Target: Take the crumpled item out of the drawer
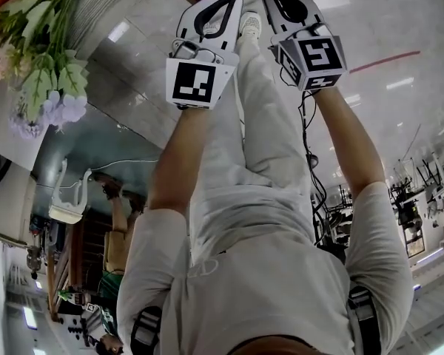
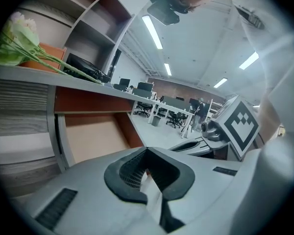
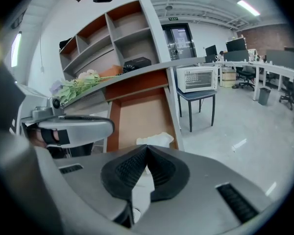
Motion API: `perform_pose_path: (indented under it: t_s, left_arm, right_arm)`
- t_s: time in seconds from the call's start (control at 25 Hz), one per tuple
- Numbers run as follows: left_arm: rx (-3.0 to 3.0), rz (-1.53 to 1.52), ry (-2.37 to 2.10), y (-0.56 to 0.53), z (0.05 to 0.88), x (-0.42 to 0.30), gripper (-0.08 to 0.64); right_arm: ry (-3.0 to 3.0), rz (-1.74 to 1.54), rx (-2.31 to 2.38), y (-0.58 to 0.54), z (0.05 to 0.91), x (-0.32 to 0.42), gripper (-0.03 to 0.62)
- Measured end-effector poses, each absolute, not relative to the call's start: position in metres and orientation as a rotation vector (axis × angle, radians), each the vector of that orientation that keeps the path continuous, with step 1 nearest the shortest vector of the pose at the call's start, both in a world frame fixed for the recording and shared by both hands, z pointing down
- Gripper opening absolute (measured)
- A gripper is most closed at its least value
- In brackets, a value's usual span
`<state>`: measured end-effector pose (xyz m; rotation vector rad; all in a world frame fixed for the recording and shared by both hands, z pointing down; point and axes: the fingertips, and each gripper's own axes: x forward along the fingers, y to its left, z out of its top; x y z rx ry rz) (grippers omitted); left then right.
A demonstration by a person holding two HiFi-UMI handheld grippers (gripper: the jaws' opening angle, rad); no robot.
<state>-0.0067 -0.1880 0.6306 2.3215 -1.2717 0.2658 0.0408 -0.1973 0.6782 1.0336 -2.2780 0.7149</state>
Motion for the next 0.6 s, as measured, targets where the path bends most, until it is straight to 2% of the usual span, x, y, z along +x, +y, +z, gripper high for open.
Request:
perform_pose_path:
  t_s: [0.52, 0.6]
  left_arm:
    - [2.292, 0.243, -1.284, -0.187, 0.636, -0.002, 0.0]
    - [2.291, 0.239, -1.284, -0.186, 0.636, -0.002, 0.0]
  right_arm:
    - [-2.239, 0.677, 1.013, -0.203, 0.701, 0.036, 0.003]
    - [-2.24, 0.696, 0.999, -0.203, 0.705, 0.033, 0.067]
